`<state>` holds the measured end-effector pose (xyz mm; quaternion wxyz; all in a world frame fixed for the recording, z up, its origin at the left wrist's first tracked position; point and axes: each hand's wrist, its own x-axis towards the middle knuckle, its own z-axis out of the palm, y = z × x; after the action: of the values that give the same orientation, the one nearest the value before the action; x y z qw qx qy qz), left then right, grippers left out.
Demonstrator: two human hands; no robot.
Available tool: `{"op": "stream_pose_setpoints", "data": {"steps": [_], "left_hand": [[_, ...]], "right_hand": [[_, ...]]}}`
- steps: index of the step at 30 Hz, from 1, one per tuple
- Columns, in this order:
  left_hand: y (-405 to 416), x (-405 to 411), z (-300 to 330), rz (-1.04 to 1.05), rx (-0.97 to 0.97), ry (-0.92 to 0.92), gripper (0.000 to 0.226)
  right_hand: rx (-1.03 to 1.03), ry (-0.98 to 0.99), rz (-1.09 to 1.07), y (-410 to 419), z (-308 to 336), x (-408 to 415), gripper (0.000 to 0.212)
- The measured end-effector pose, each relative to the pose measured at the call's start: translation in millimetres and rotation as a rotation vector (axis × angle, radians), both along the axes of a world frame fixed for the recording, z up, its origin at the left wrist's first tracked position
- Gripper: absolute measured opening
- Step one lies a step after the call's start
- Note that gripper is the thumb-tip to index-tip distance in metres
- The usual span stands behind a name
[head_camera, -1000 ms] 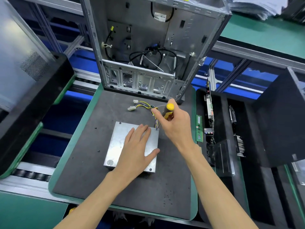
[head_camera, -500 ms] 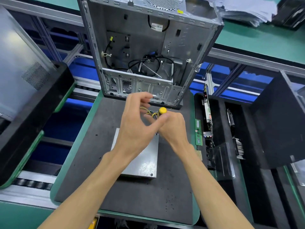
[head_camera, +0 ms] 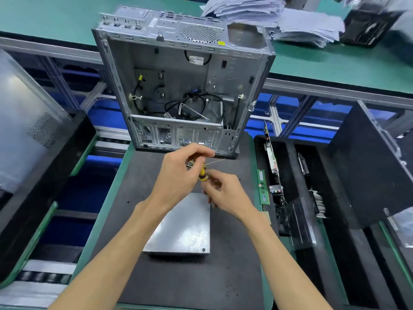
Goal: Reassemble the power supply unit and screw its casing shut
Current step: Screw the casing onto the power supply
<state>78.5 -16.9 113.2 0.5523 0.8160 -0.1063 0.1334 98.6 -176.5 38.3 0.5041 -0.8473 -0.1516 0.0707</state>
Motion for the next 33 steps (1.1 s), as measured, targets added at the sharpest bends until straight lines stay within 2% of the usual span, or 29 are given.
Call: {"op": "stream_pose_setpoints", "data": {"steps": [6,10,13,15,18,21,23,25,28,33], "left_hand": [[0.0,-1.2,-6.0,-0.044,-0.084,0.099,0.034],[-11.2,-6.1,-10.7,0.004,-0.172,0.131,0.02],[-15.5,-6.8,-11.9,0.038,-0.192,0.123,0.02],[-15.7,-6.6,-12.4,0.017,-0.165,0.117,0.021],[-14.6,-7.2,-12.6,-0.025,-0.069,0.114,0.029],[-13.7,-8.1,-12.3,-0.033,-0.019,0.13,0.04],[-14.3,-8.6,-12.6,-0.025,0.013,0.104,0.037],[-16.3,-9.1,-12.0,-0.003,0.046,0.03,0.024],[-18.7,-6.5,-11.0,0.042,0.022,0.009,0.015],[-17.6,-7.7,-8.4,0.018,-0.07,0.078,0.035]], "right_hand": [[0.07,0.114,-0.052,1.4,-3.3,-3.4,0.008],[0.134,0.116,-0.139,2.7,-6.1,-7.4,0.022],[0.151,0.105,-0.174,2.4,-4.5,-7.0,0.031],[0.138,0.086,-0.168,1.0,-4.1,-6.3,0.031],[0.132,0.038,-0.116,-3.0,-3.4,-7.2,0.016],[0.101,-0.028,-0.062,-5.7,-4.2,-8.4,0.012],[0.116,-0.019,-0.066,-5.4,-3.6,-8.7,0.009],[0.143,0.003,-0.09,-4.3,-3.2,-7.4,0.015],[0.134,0.001,-0.127,-2.1,-4.9,-5.6,0.016],[0.137,-0.074,-0.096,-3.6,-0.9,-5.9,0.018]]}}
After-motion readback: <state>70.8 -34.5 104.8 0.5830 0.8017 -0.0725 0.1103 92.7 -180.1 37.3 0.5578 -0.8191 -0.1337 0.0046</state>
